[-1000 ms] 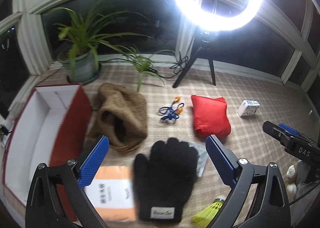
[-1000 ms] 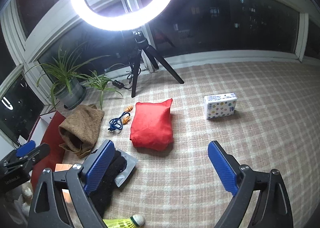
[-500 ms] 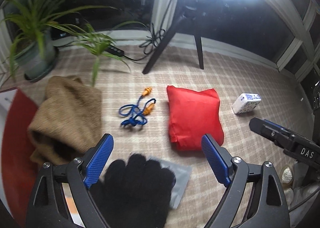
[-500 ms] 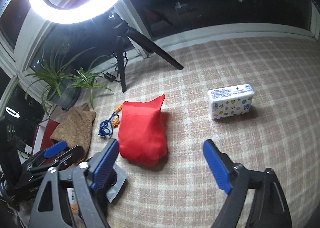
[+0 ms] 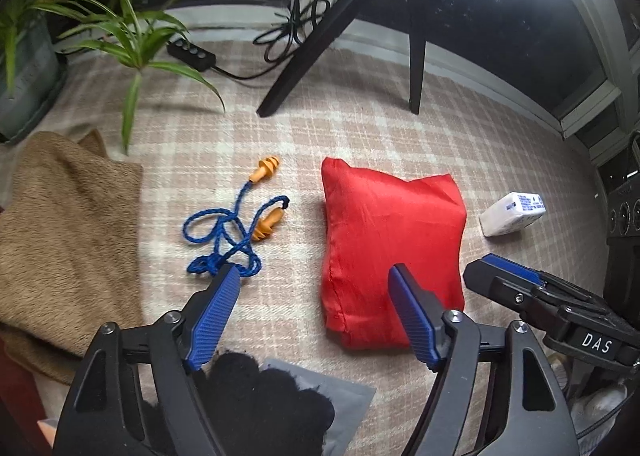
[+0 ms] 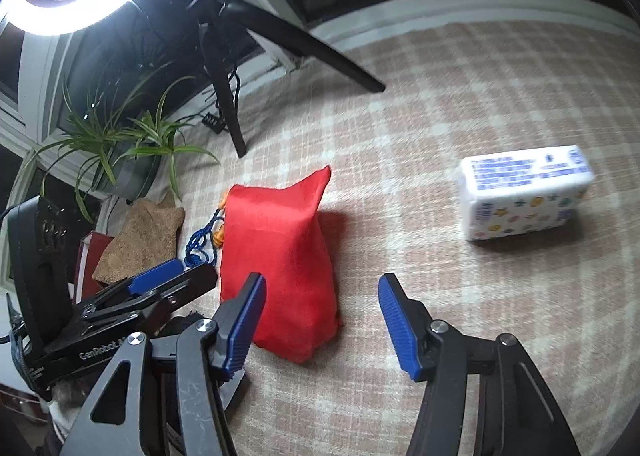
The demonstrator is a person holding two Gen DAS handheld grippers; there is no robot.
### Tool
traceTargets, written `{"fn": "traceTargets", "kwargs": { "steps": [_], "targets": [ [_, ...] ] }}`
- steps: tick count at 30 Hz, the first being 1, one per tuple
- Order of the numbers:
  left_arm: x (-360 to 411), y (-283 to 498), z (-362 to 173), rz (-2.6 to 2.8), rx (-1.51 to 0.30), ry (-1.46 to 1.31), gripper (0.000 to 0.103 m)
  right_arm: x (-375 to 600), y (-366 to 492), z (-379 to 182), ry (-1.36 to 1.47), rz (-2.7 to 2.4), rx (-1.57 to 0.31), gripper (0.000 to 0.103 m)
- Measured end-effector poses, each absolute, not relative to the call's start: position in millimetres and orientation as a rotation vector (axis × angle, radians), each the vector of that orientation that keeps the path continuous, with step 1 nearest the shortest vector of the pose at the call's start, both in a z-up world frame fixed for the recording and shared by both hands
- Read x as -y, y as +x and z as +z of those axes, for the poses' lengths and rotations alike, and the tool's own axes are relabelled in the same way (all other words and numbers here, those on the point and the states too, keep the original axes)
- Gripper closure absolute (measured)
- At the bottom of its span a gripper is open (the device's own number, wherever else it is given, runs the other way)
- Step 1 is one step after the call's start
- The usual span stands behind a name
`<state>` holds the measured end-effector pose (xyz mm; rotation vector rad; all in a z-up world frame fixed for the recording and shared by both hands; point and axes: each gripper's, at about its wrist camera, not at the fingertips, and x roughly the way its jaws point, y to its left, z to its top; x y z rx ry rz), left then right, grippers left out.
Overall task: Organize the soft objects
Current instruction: 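Move both grippers forward to either side of the red cushion, then close both grippers together on the red cushion and lift it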
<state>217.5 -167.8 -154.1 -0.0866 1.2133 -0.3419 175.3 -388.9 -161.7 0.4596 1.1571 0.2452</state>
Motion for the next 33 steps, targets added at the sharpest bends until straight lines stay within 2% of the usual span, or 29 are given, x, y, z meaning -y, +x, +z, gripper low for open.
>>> {"fn": "traceTargets", "kwargs": {
  "steps": [5, 9, 11, 19, 20, 33],
  "targets": [
    [166, 224, -165, -0.356, -1.242, -0.138, 0.036, 383, 182, -170, 0.476, 0.293, -1.186, 0.061],
    [168, 227, -165, -0.385, -1.245, -0.156, 0.048, 381, 185, -175, 0.507, 0.327, -1.207, 0.065],
    [168, 228, -166, -0.396, -1.249, -0.173, 0.050, 378, 184, -174, 0.504, 0.335, -1.209, 0.065],
    [174, 230, -171, -0.438, -1.267, -0.236, 0.050, 372, 185, -174, 0.474, 0.330, -1.217, 0.066],
    [176, 230, -170, -0.452, -1.270, -0.239, 0.054, 369, 186, -174, 0.464, 0.332, -1.219, 0.066],
    [177, 220, -161, -0.454, -1.267, -0.262, 0.055, 369, 177, -167, 0.483, 0.336, -1.196, 0.072]
  ]
}}
